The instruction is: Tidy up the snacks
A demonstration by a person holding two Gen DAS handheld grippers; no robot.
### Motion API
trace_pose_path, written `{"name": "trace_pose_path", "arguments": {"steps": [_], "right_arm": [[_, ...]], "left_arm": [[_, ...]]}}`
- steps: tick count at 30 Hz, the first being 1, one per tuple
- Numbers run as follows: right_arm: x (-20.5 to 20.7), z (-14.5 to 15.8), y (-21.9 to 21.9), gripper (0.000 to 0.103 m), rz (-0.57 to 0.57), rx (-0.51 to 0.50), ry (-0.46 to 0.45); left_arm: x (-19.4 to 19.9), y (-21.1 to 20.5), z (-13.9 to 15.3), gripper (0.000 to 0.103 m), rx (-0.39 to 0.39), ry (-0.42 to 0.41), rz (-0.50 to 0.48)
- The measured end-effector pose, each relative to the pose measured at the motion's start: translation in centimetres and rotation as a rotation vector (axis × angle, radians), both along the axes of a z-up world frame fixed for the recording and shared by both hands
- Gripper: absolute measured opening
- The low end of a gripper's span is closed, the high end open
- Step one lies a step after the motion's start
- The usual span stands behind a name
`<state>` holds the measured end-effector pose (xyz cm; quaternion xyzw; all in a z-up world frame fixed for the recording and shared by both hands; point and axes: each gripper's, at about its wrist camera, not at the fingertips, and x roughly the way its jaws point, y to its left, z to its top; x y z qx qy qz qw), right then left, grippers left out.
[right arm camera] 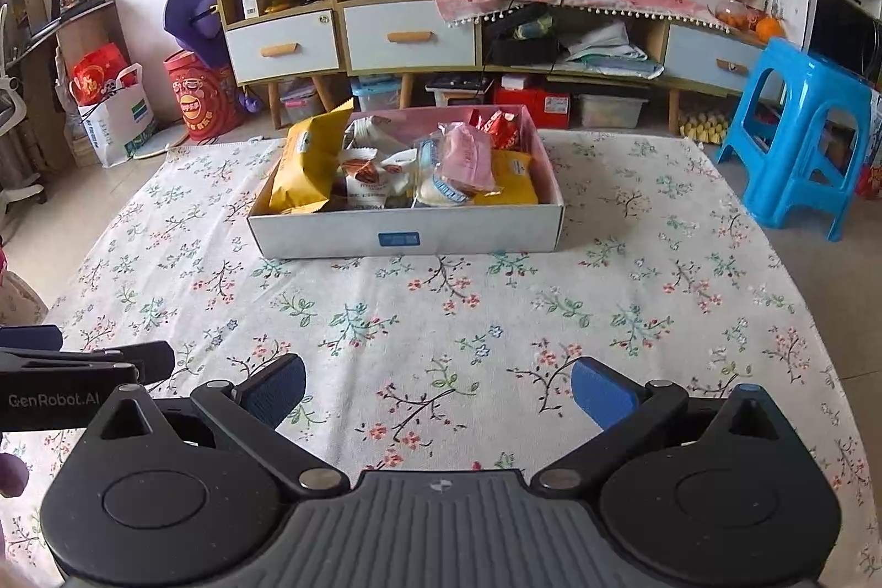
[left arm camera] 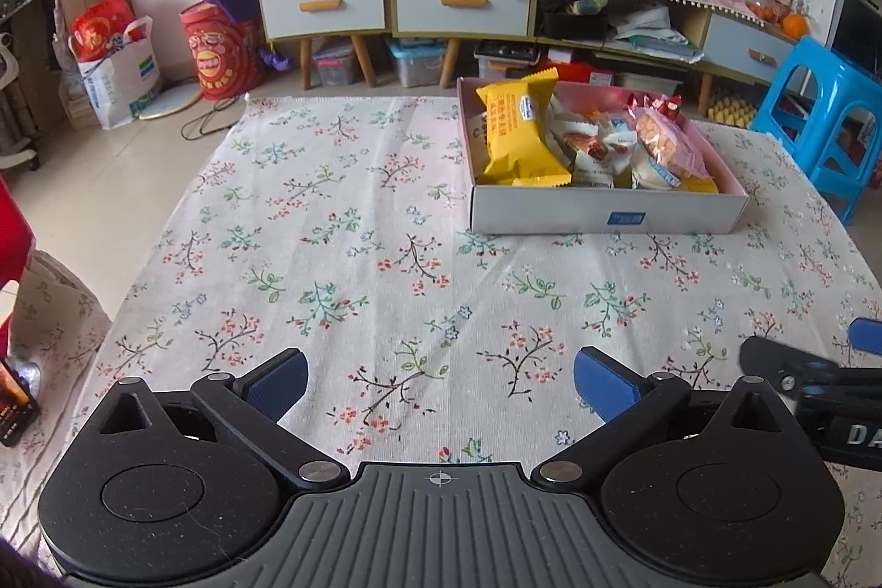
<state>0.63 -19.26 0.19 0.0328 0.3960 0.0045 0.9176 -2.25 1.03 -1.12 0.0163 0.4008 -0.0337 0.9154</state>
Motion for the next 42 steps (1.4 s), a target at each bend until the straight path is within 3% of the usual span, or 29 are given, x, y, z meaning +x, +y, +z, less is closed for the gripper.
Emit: {"name": "trace_pose_path", "arguments": {"steps": [42], "right_arm": [[0.07,-0.45,0.36,0.094,-0.026,-0.018,0.019]], "left_arm": [[-0.41,-0.67,0.03,0.103,-0.023,0.016,-0.026]]}}
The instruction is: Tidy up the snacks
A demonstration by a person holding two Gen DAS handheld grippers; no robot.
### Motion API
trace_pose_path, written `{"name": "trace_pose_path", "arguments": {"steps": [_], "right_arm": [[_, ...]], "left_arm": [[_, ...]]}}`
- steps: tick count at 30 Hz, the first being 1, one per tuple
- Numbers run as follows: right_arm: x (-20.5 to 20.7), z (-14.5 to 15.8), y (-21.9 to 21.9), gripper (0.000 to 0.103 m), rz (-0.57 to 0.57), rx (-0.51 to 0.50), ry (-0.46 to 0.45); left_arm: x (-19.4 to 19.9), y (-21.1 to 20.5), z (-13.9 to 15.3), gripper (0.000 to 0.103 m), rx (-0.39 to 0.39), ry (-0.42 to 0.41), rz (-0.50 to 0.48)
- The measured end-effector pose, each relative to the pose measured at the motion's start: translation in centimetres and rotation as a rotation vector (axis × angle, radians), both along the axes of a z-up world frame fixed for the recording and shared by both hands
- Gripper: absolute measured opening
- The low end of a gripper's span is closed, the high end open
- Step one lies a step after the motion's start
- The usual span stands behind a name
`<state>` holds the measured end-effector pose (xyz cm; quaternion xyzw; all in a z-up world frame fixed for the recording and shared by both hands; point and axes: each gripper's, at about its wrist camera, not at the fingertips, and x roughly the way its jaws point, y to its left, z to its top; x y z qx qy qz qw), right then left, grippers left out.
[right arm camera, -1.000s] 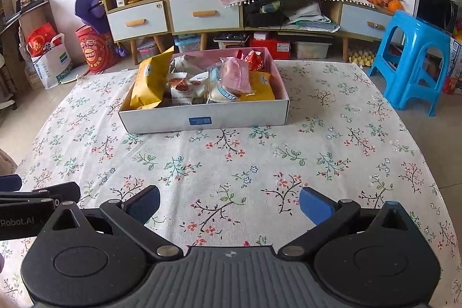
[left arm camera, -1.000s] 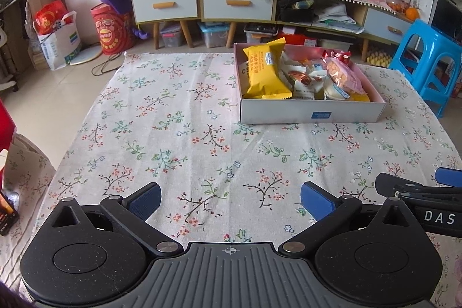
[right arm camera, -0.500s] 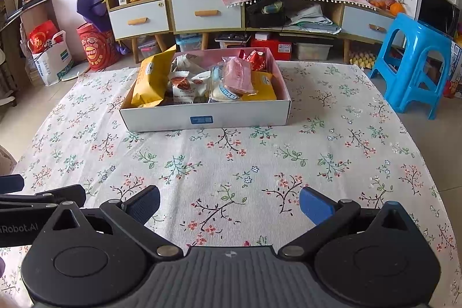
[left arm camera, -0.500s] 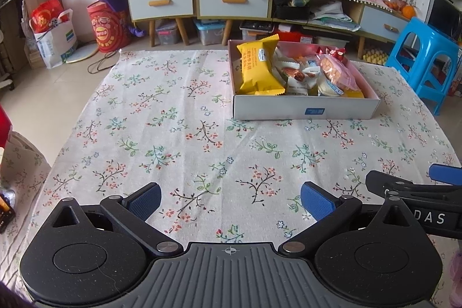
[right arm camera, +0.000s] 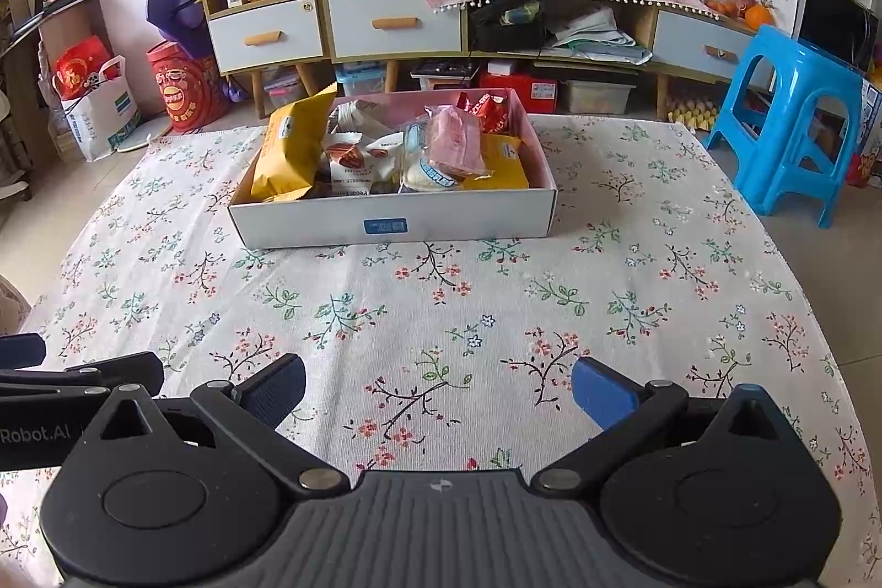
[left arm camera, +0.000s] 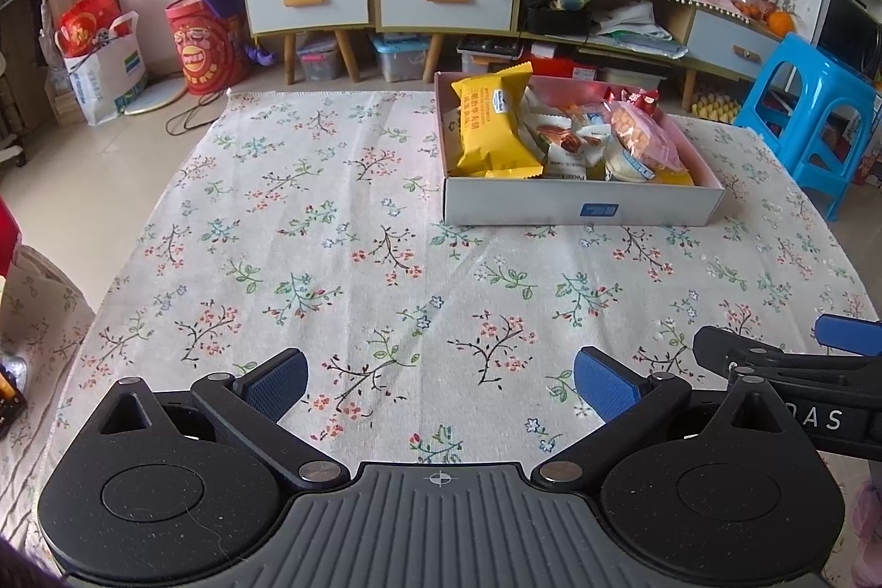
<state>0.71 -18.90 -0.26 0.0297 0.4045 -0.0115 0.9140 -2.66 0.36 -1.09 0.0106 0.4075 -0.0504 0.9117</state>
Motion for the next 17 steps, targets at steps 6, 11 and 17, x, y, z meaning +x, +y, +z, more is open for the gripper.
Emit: {"name": "trace_pose_path", "arguments": {"steps": [6,11,17], "right_arm": [[0.0,-0.02,0.02,0.093,0.0,-0.004,-0.002],[0.0,-0.16,0.13,0.093,0.001,-0.014,-0.001],[0.0,-0.32,0.25,0.093,0.002,-0.033,-0.001]], "left_arm": [[-0.04,-0.09,-0.09,0.103,-0.001,0.005,0.006],[-0.03,-0.09,-0.06,0.103,-0.001,0.005,0.007],[-0.01,-0.1,-0.15,0.103,0.012,0.005,0.006]]}}
